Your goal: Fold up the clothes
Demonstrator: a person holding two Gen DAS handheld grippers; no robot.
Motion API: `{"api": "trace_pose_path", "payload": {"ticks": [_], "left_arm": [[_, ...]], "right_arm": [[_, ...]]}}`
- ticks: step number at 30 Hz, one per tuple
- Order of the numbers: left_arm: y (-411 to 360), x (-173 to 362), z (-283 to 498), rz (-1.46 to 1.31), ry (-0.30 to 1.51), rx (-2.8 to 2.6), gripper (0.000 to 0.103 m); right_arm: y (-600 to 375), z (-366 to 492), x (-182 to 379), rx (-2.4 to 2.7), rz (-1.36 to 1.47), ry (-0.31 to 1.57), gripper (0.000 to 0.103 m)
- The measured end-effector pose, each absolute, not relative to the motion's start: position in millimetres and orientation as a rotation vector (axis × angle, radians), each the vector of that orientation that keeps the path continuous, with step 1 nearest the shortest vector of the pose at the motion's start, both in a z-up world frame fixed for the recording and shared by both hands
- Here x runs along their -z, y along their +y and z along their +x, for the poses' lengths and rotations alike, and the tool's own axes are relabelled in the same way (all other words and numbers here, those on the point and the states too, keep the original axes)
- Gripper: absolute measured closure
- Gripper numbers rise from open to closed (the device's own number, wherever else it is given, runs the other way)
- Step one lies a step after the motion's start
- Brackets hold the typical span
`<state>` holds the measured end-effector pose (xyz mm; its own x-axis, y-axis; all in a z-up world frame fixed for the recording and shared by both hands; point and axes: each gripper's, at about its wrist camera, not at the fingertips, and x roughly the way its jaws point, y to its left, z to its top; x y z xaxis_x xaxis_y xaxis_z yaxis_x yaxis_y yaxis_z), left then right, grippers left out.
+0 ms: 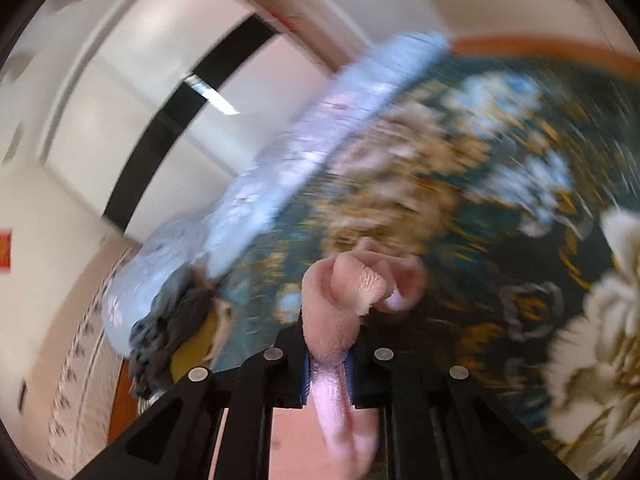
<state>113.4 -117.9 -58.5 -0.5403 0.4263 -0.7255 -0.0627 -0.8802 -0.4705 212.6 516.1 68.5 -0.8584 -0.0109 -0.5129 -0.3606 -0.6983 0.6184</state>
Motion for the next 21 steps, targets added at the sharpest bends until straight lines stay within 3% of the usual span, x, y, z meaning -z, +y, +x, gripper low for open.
{"api": "trace_pose_path", "payload": {"ticks": [11, 15, 21], "left_arm": [[-155.0, 68.5, 124.8, -1.13, -0.8, -2.323, 0.059], [-162.0, 63.7, 127.8, -1.104, -0.825, -2.331, 0.059], [-167.5, 61.2, 129.0, -1.088, -0.85, -2.324, 0.058]], "right_arm": [[304.3, 133.9, -152.0, -3.069, -0.779, 0.712, 0.089], [228.5, 112.9, -133.1, -3.144, -0.93, 0.576, 0.089], [146.2, 91.8, -61.7, -3.116, -1.26, 0.398, 0.089]]}}
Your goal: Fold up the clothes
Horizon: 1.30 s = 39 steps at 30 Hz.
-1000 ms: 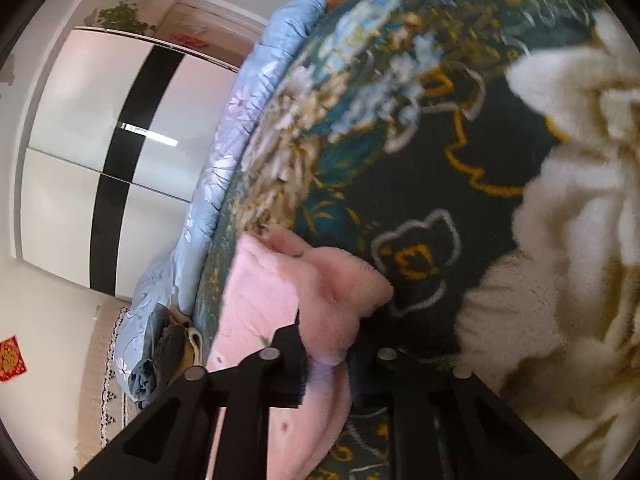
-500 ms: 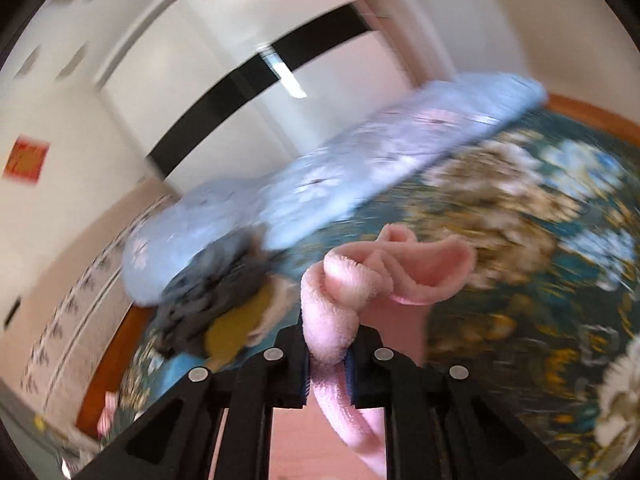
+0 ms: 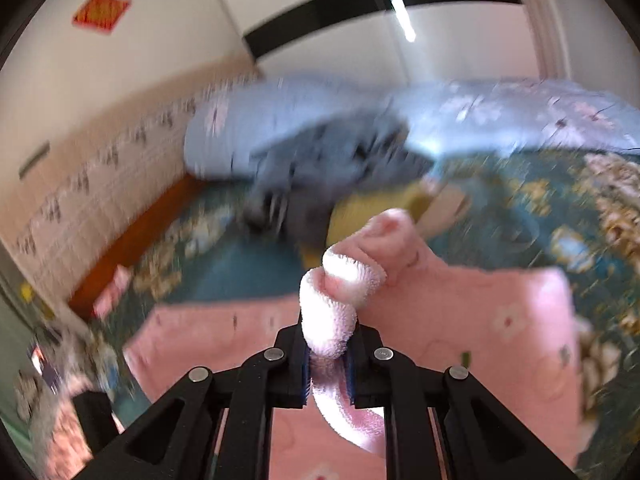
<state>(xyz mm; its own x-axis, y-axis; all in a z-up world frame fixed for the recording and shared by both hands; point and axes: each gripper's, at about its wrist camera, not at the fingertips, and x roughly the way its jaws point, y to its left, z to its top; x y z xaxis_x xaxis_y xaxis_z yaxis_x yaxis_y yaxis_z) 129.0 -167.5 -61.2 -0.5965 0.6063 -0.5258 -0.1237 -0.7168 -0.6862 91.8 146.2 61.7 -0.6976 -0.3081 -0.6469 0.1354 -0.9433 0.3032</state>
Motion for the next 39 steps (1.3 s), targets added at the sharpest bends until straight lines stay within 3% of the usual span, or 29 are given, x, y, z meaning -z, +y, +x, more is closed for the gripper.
{"api": "trace_pose_path", "payload": {"ticks": [9, 14, 17, 24, 31, 35, 39], "left_arm": [[-167.4, 62.9, 128.2, -1.093, -0.851, -2.313, 0.058], [-163.3, 63.3, 127.6, -1.1, -0.826, -2.309, 0.058], [-161.2, 63.4, 127.7, -1.097, -0.826, -2.293, 0.057], [-138.0, 48.3, 123.8, -1.109, -0.8, -2.208, 0.053], [-71.7, 38.6, 77.9, -1.272, -0.732, -2.09, 0.048], [-44.3, 50.5, 52.5, -1.38, -0.768, -1.995, 0.047], [-32.0, 59.0, 36.5, -1.45, -0.841, -1.942, 0.047]], "right_arm": [[88.1, 103.4, 23.0, 2.517, 1.303, -0.068, 0.089], [83.9, 108.8, 30.0, 2.489, 1.324, -0.031, 0.083], [91.7, 112.4, 24.0, 2.421, 1.305, -0.101, 0.07], [152.4, 112.2, -9.2, 2.538, 1.189, -0.251, 0.062], [233.6, 103.5, -34.0, 2.757, 1.089, -0.378, 0.042], [270.2, 105.6, -15.6, 2.712, 1.022, -0.624, 0.041], [293.8, 99.8, -3.1, 2.681, 1.054, -0.707, 0.041]]}}
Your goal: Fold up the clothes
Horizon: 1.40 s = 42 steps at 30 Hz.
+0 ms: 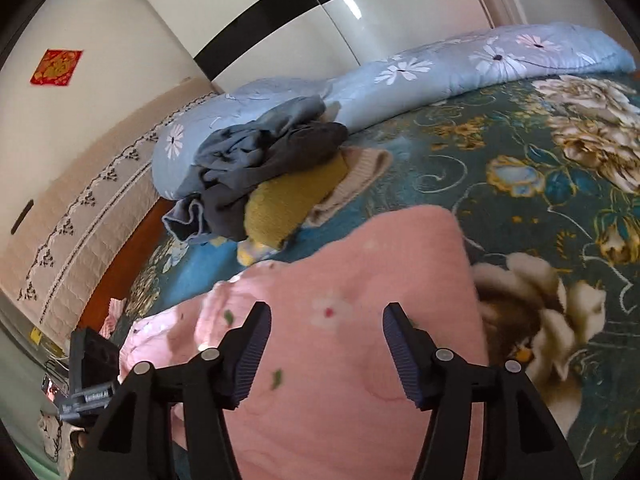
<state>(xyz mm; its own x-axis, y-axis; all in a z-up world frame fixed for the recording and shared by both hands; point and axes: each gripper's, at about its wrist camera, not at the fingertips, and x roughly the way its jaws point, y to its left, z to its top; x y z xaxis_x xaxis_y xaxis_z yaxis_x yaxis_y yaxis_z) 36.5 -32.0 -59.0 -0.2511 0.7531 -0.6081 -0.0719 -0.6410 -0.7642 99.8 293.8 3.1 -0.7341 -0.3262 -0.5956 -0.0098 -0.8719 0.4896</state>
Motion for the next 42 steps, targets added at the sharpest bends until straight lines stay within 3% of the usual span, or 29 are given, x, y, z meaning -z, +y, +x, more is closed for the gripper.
{"api": "trace_pose_path", "payload": {"ticks": [11, 12, 14, 16, 22, 26, 30, 32, 38, 42], "left_arm": [[7.5, 69.9, -12.0, -1.57, -1.094, -1.881, 0.049], [12.6, 65.5, -12.8, -1.569, -1.057, -1.909, 0.053], [22.2, 55.0, -13.6, -1.558, -0.978, -1.967, 0.08], [28.8, 36.6, -9.4, -1.505, -0.872, -2.035, 0.087], [31.3, -27.4, 12.3, -1.242, -0.597, -2.219, 0.088], [19.9, 21.9, -10.1, -1.48, -0.612, -2.23, 0.087], [-4.0, 68.9, -5.3, -1.576, -0.8, -2.124, 0.087], [-7.2, 67.2, -4.6, -1.553, -0.84, -2.087, 0.087], [-17.1, 45.5, -5.3, -1.551, -0.686, -2.235, 0.081], [-32.8, 29.0, 1.6, -1.529, -0.638, -2.408, 0.081]], "right_arm": [[316.9, 100.9, 8.6, 2.574, 1.066, -0.922, 0.041], [318.6, 101.5, 8.9, 2.57, 1.065, -0.937, 0.041], [322.5, 102.4, 9.6, 2.563, 1.062, -0.97, 0.041], [326.3, 102.8, 10.8, 2.561, 1.062, -0.996, 0.041], [328.9, 104.4, 3.5, 2.555, 1.023, -0.983, 0.041], [329.9, 104.2, 0.5, 2.569, 1.042, -0.952, 0.041], [321.5, 102.3, -1.3, 2.569, 1.107, -0.836, 0.042], [314.9, 103.0, -5.2, 2.565, 1.099, -0.777, 0.051], [293.0, 96.0, 8.5, 2.62, 1.277, -0.511, 0.076], [309.2, 88.2, 36.6, 2.574, 1.418, -0.627, 0.09]]}}
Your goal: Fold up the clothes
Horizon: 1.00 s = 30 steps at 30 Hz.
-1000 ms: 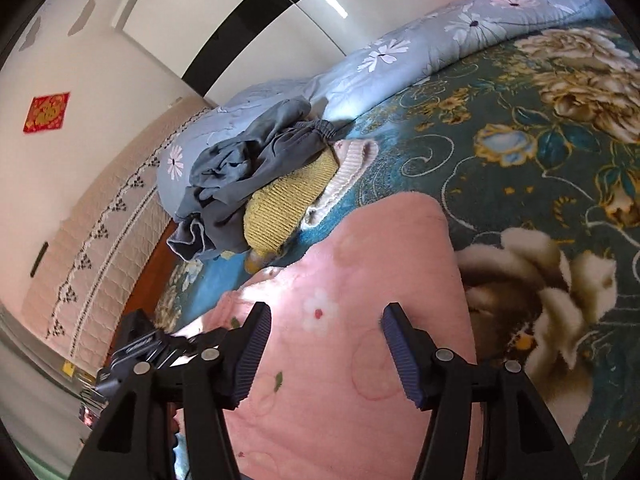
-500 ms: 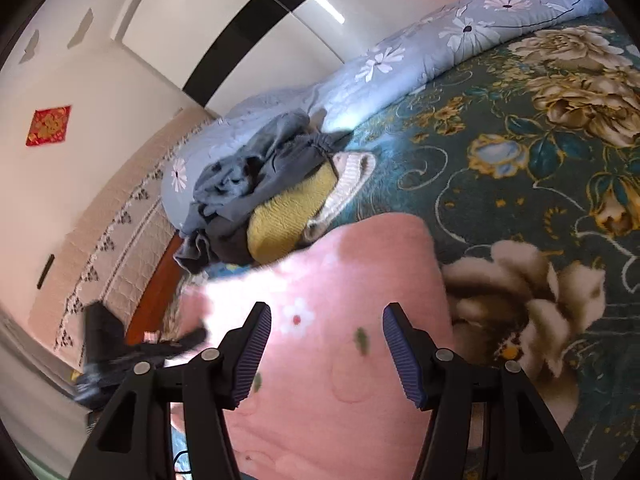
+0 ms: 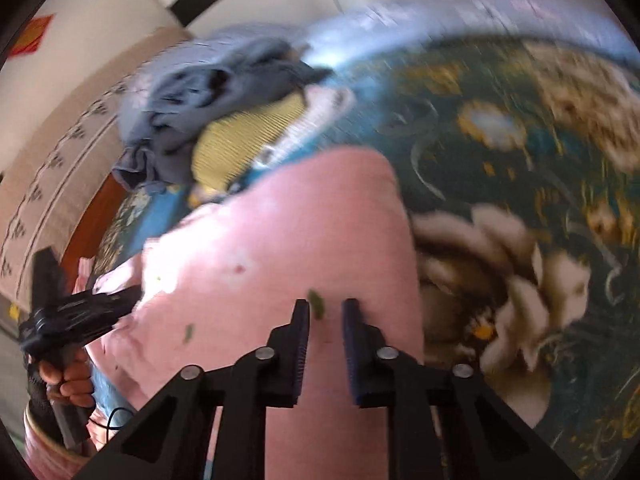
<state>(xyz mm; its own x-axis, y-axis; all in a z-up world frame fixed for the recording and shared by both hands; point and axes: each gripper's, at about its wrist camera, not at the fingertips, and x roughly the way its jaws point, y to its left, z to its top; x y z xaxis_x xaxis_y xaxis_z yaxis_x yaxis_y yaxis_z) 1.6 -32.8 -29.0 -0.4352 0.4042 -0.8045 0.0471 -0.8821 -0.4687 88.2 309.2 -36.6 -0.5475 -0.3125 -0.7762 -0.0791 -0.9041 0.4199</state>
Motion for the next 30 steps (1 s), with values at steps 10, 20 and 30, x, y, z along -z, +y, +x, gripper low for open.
{"api": "trace_pose_path", "payload": {"ticks": [10, 20, 30], "left_arm": [[6.9, 35.5, 46.9, -1.414, -0.412, -2.312, 0.079], [-7.8, 45.9, 68.3, -1.393, -0.467, -2.346, 0.079], [-155.7, -7.9, 119.1, -1.028, -0.929, -2.605, 0.056]], "right_arm": [[312.0, 90.7, 40.3, 2.559, 1.423, -0.65, 0.09], [310.8, 88.2, 42.1, 2.55, 1.419, -0.68, 0.09], [311.8, 88.4, 42.1, 2.559, 1.402, -0.728, 0.087]]}}
